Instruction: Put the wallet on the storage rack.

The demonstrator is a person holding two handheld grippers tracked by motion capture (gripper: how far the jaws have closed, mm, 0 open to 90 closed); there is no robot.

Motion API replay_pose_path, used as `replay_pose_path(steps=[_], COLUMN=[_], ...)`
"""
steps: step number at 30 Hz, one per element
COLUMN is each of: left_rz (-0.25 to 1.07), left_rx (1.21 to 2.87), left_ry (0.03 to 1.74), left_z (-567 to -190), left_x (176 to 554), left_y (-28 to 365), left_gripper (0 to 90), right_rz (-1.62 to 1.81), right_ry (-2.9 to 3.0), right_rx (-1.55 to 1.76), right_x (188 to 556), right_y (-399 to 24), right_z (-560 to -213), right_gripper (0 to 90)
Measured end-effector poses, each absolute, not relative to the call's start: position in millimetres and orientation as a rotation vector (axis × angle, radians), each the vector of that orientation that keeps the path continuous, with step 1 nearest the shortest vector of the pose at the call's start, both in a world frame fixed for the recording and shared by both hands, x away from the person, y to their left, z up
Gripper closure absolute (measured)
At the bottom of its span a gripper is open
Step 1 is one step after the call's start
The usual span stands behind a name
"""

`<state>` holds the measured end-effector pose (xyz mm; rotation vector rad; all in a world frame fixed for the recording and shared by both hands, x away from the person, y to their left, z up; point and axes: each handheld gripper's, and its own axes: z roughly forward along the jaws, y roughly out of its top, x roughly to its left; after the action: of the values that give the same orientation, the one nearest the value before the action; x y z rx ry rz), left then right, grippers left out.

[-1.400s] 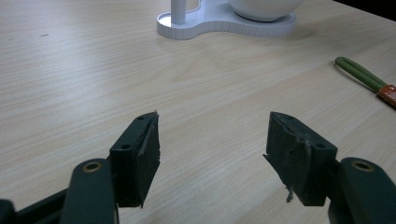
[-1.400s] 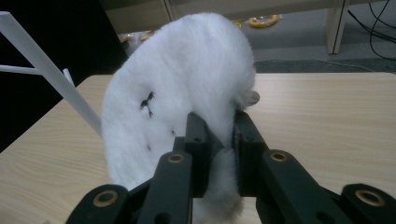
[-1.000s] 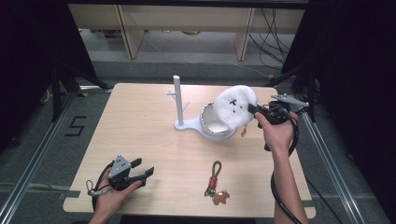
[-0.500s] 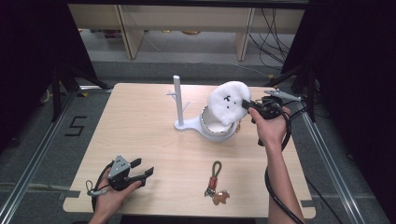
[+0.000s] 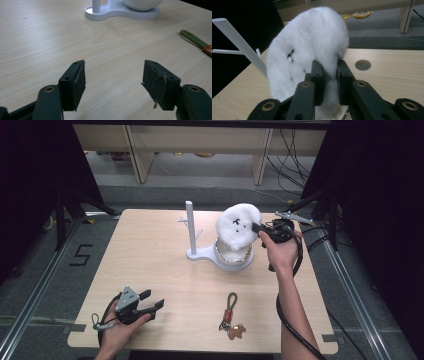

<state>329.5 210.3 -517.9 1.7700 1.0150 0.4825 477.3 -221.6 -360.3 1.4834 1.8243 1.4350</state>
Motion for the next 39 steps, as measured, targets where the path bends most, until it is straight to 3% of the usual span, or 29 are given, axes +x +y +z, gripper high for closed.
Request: replay_pose_path(steps=[39], left_rz=[0.481], left_rx=[1.775], left_ry=[1.019], left_z=[-518.8], left_x=[329.0], left_y=[208.9], left_gripper=[34.2], right_rz=[1.296], right_ry=[1.894], right_rx=[1.456], right_x=[498.7], right_y=[-217.2], right_z=[-404.7], right_gripper=[78.8])
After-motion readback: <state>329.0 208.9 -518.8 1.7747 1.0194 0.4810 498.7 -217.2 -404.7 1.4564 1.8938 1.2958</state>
